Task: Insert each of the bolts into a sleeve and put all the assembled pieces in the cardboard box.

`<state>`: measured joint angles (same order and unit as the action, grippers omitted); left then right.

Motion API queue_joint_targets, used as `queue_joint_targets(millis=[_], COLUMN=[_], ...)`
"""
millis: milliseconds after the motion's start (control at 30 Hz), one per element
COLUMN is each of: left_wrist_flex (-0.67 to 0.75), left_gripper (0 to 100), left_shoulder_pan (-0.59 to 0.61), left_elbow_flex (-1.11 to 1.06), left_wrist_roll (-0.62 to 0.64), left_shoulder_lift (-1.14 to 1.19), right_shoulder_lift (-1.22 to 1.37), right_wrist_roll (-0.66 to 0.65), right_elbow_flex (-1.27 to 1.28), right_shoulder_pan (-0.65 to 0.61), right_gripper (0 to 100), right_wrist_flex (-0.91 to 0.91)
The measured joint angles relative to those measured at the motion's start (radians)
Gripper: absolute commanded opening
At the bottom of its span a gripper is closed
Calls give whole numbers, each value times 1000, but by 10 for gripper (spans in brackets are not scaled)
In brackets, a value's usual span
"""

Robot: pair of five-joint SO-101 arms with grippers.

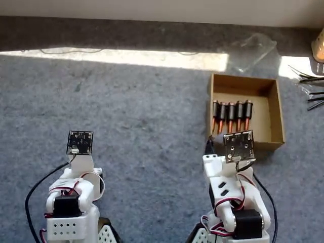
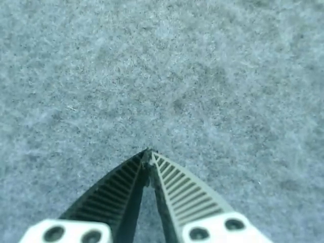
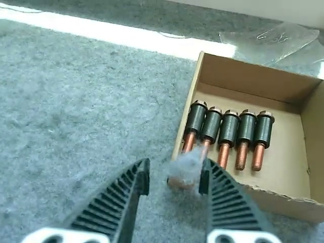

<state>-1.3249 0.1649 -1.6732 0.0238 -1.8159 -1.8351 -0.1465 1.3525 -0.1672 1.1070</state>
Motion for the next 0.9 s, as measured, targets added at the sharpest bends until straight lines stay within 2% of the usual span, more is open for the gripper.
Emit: queue_joint_targets(millis=[167,333,567,633,733,900], left_wrist_flex=[0,0,0,0,0,0], left_gripper=[7,7,7,7,7,7], left_shoulder_pan=[0,0,0,0,0,0], left_elbow_flex=[0,0,0,0,0,0], left_wrist_roll=[0,0,0,0,0,0], left_shoulder_lift=[0,0,0,0,0,0], right_shoulder_lift=[0,5,6,6,6,2], right_wrist_roll=[0,0,0,0,0,0], right_elbow_flex=[91,184,204,207,207,233], right_shoulder_pan=[0,0,2,21,64,107], right_gripper=[143,92,87,78,5,5], right_wrist_flex=[-29,-109,-135,-140,-140,-141])
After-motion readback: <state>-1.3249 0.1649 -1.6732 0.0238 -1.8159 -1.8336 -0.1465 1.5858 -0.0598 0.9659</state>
